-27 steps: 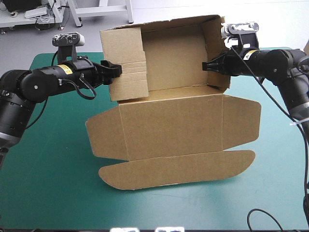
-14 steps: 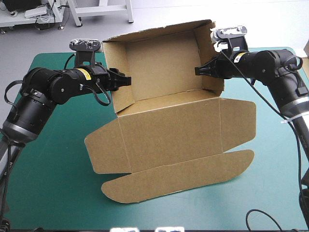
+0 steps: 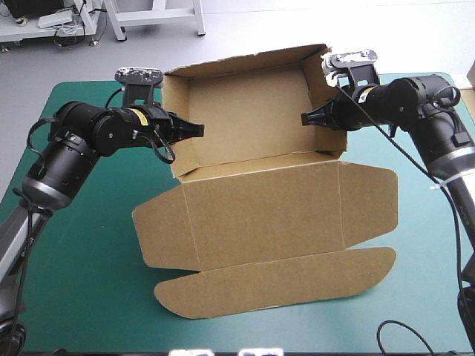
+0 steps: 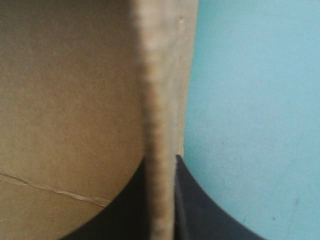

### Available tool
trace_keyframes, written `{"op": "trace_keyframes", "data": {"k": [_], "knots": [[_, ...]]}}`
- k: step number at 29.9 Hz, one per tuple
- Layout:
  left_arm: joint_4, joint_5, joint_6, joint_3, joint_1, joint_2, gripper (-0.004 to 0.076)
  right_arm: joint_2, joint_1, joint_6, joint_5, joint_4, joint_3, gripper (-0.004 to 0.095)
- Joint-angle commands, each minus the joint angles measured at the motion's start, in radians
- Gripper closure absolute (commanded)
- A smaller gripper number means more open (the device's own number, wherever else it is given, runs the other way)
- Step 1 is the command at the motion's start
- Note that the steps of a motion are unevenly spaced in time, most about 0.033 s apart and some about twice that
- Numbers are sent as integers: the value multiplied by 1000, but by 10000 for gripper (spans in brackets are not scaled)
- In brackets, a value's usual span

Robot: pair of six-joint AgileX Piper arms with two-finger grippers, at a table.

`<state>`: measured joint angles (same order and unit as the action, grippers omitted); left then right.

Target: Fold the box

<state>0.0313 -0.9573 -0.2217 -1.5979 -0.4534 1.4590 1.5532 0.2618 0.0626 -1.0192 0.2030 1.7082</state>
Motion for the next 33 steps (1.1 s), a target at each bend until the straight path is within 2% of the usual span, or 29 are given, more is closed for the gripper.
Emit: {"op": "trace_keyframes", "data": {"k": [1,9,16,22,29,33], "knots": [[107,72,61,-35,-13,8,733,8,5,3,-55,-36,28,924],[150,-37,151,-35,-13,174,733,159,7,1,-230,-44,28,923],[147,-121,194,-35,-13,294,733,289,62,-39,-230,-46,28,923],[126,-108,194,-35,-13,337,733,355,77,-63,-230,-46,28,925],[88,-160,207,-35,-13,363,731,366,75,-68,-230,-53,28,921],[62,-171,207,-35,-11,363,680,366,75,-78,-230,-51,28,843]]}}
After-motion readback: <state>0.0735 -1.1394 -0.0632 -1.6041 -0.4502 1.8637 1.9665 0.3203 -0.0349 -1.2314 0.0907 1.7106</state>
